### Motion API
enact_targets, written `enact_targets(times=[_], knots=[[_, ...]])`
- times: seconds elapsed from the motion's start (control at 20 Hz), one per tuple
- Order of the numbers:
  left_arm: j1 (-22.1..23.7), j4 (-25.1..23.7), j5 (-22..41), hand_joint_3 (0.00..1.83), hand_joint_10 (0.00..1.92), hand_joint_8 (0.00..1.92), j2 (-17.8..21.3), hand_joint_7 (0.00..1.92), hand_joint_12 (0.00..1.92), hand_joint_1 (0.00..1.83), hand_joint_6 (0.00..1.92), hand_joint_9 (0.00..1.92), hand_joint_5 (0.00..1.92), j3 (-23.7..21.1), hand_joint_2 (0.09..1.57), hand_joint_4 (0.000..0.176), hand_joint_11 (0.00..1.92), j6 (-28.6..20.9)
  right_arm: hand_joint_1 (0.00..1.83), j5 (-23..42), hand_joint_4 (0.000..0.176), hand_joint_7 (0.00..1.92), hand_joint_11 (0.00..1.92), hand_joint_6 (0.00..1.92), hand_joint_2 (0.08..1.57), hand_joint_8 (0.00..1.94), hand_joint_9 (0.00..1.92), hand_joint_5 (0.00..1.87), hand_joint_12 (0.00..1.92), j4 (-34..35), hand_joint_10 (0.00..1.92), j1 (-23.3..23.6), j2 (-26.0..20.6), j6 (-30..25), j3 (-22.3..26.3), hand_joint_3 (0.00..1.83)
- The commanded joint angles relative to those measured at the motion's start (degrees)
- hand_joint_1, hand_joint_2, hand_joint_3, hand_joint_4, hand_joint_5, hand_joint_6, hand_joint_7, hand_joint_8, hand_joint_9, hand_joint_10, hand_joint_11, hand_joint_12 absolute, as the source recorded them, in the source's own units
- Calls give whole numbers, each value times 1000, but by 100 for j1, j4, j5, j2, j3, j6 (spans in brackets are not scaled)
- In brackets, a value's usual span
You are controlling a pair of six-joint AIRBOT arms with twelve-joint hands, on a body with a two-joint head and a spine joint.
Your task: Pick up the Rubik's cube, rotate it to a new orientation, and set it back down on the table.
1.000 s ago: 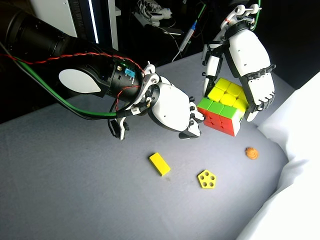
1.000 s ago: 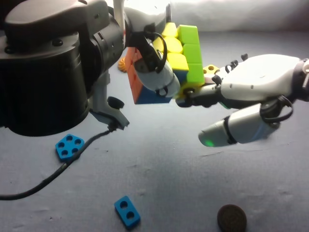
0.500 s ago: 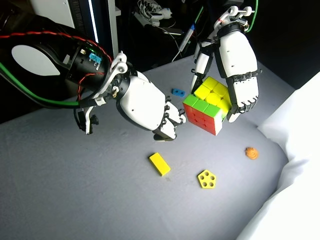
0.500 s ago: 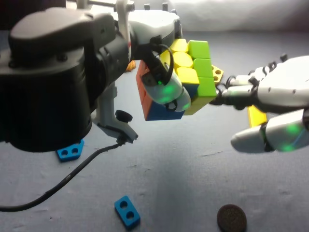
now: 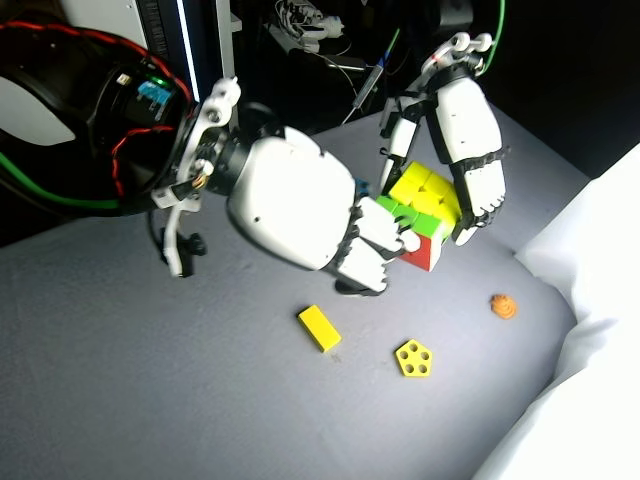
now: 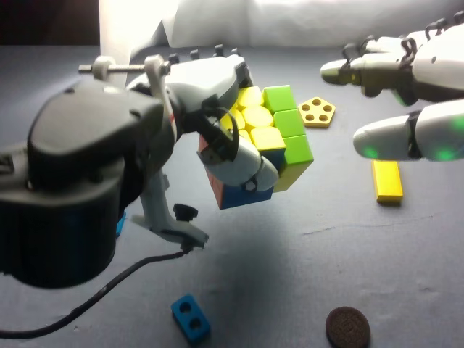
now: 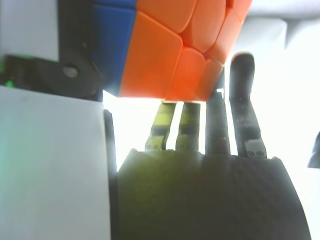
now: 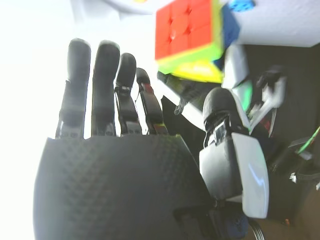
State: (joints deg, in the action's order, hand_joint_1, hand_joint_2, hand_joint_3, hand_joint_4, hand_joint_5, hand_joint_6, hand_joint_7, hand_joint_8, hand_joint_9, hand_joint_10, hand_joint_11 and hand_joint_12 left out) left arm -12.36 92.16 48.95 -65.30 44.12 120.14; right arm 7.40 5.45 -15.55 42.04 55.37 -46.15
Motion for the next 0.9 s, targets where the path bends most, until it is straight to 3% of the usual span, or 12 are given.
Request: enact_targets(times=[0.0, 0.1, 0.4, 0.5, 0.55, 0.6, 0.65, 0.7, 0.75, 0.85], knots=[[-11, -603, 156, 1, 1587, 1549, 59, 232, 1756, 1127, 1534, 240, 195, -13, 1169, 0, 144, -276, 0, 627, 0, 368, 174, 1, 1280, 1539, 298, 70, 1921, 29, 1921, 81, -29, -10, -6, 1], [-253, -771, 254, 0, 1578, 1527, 59, 245, 1758, 1146, 1497, 241, 215, -2, 1151, 0, 145, -764, 0, 628, 0, 358, 143, 4, 1282, 1554, 271, 60, 1921, 29, 1921, 104, -16, -8, -5, 1], [-622, -960, 254, 2, 1606, 1572, 54, 205, 1771, 1115, 1533, 217, 180, 104, 1160, 0, 128, -1317, 0, 630, 0, 382, 177, 2, 1278, 1480, 305, 52, 1921, 30, 1919, 143, 8, -10, -5, 0], [-696, -981, 254, 7, 1605, 1573, 32, 196, 1781, 1131, 1534, 202, 173, 137, 1175, 0, 115, -1419, 0, 630, 0, 340, 80, 14, 1273, 1122, 232, 108, 1921, 30, 1682, 155, 13, -11, -5, 0], [-749, -1007, 254, 7, 1605, 1573, 15, 196, 1781, 1131, 1534, 202, 173, 163, 1175, 0, 115, -1508, 0, 630, 0, 340, 80, 14, 1273, 1122, 232, 108, 1921, 30, 1682, 163, 17, -11, -5, 0], [-796, -1031, 253, 6, 1594, 1559, -5, 199, 1774, 1134, 1516, 214, 158, 192, 1181, 0, 128, -1608, 0, 630, 0, 304, 6, 10, 1259, 441, 171, 131, 1752, 30, 1127, 174, 24, -11, -5, 0], [-828, -1036, 253, 6, 1594, 1559, -18, 199, 1774, 1134, 1516, 214, 158, 209, 1181, 0, 128, -1645, 0, 630, 0, 304, 6, 10, 1259, 441, 171, 131, 1752, 30, 1127, 179, 27, -11, -5, 0], [-879, -1056, 253, 2, 1587, 1539, -40, 222, 1769, 1132, 1512, 234, 174, 235, 1179, 0, 140, -1711, 0, 630, 0, 117, 0, 8, 1240, 84, 74, 83, 936, 30, 334, 183, 31, -14, -5, 0], [-938, -1095, 253, 6, 1585, 1543, -60, 205, 1766, 1114, 1519, 220, 157, 250, 1191, 0, 123, -1809, 0, 630, 0, 78, 0, 3, 1235, 23, 62, 65, 569, 30, 156, 183, 32, -15, -4, 0], [-1046, -1191, 253, 0, 1578, 1544, -92, 228, 1752, 1153, 1499, 242, 196, 265, 1150, 0, 150, -1995, 0, 631, 0, 2, 0, 1, 1228, 0, 7, 3, 105, 30, 29, 184, 33, -16, -4, 0]])
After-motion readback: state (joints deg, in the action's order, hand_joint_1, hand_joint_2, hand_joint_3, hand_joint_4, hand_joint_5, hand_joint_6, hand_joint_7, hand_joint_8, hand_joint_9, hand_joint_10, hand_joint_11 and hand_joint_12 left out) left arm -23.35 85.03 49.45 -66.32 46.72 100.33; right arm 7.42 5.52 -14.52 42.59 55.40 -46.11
